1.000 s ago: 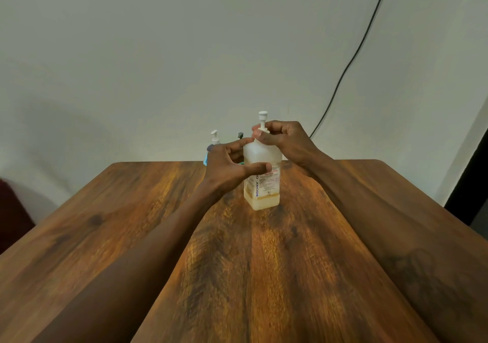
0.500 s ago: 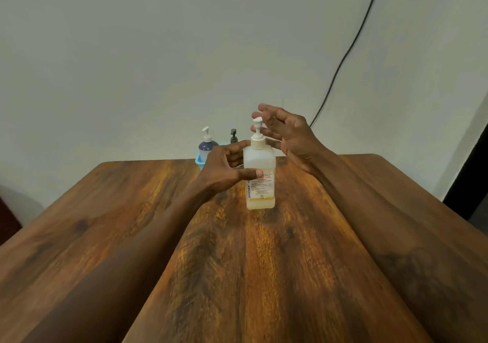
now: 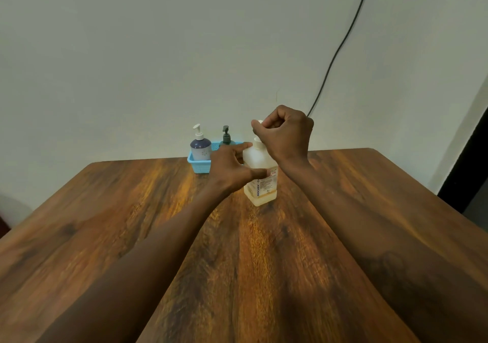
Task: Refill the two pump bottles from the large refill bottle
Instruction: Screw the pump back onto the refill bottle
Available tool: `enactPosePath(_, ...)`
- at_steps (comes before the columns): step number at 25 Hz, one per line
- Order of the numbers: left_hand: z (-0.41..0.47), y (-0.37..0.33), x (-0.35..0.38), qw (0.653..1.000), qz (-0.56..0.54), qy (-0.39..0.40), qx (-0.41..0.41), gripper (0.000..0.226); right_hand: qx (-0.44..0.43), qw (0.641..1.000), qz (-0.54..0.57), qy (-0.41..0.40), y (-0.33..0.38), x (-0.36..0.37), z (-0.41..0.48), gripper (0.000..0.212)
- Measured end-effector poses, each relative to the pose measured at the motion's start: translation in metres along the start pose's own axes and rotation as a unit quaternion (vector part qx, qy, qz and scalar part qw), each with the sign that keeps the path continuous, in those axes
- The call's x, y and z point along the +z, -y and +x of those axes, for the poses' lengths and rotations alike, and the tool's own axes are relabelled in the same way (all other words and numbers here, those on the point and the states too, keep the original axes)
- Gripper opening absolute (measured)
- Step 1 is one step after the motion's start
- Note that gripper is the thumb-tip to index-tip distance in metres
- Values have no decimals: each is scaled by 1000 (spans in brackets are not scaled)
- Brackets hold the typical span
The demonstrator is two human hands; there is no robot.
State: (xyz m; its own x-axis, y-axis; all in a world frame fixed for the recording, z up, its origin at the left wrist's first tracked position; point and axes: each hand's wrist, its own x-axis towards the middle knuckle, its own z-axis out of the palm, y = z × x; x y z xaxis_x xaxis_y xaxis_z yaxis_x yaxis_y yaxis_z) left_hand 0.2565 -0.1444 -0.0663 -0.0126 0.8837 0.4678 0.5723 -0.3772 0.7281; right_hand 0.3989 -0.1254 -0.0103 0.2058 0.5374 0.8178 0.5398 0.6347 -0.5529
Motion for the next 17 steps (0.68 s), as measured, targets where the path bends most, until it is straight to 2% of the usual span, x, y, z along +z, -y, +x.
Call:
enactPosePath(3,6,0,8,999,-45,11,-12,79,-13,999,6,38,-6,-1,6,24)
enactPosePath(5,13,0,11,997,-72,25,-11,80,24,996,22,77,-17,-7,7,42)
enactPosePath(7,23,-1,17,997,-73,37,7,73,60,993,-7,102,-35,-13,6,53)
enactPosePath(11,49,-2,44,996,-38,69,52,63,134,978,-43,153,-76,-16,9,47)
enactPosePath(17,128,2,101,995,54,74,46,61,130,975,-114,141,-141,-5,63,48)
